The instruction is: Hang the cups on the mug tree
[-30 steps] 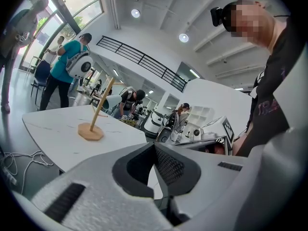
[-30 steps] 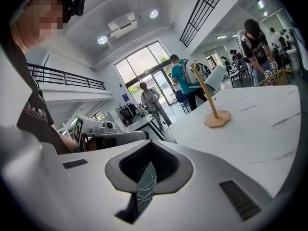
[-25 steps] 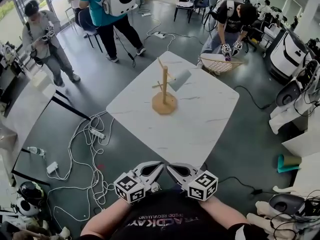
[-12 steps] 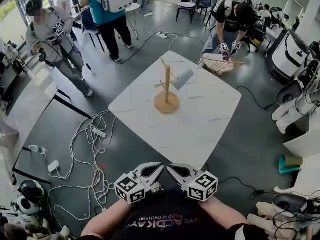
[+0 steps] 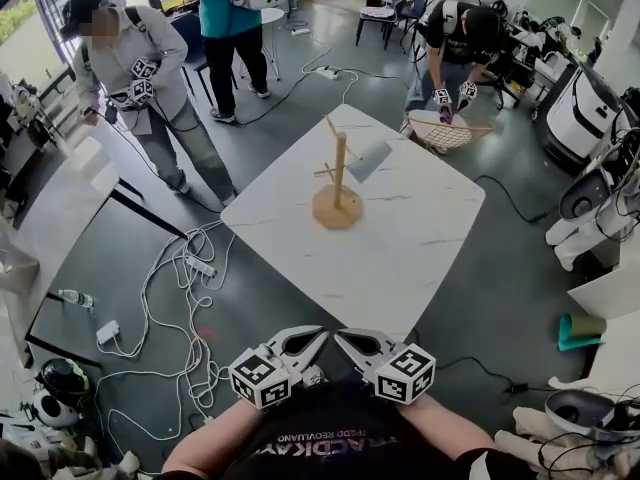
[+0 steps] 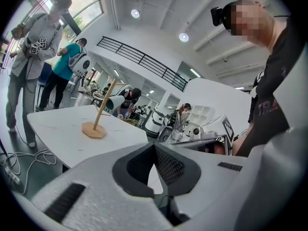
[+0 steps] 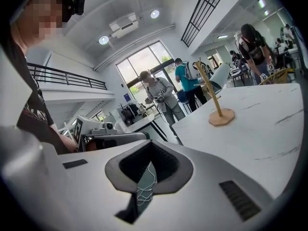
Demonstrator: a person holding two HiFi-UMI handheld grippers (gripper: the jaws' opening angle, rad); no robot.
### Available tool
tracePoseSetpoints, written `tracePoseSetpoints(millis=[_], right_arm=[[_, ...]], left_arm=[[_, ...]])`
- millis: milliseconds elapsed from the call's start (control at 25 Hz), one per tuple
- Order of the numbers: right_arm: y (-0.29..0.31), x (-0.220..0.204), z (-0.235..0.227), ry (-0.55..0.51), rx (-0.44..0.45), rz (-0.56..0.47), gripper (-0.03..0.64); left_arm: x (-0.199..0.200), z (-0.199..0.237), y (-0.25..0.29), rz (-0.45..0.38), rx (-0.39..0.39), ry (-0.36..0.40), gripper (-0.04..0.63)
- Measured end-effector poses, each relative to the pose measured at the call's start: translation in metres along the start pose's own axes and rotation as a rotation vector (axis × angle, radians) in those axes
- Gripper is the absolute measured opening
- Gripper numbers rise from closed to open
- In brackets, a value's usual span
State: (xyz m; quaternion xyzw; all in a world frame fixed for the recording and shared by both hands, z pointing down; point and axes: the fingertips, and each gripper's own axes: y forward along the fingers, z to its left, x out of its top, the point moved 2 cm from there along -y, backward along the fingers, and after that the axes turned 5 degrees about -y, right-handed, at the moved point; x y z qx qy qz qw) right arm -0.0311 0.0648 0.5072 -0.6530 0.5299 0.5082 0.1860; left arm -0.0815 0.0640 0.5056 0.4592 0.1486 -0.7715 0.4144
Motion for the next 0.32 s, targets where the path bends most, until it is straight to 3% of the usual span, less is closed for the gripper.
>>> tracePoseSetpoints(millis=[320], right_arm=[[0.0044, -0.0021, -0.0086, 0.004, 0.0, 0.003, 0.009]], left_arm=[[-0.001, 0.0076, 0.0054, 0.001, 0.001, -0.002, -0.006]])
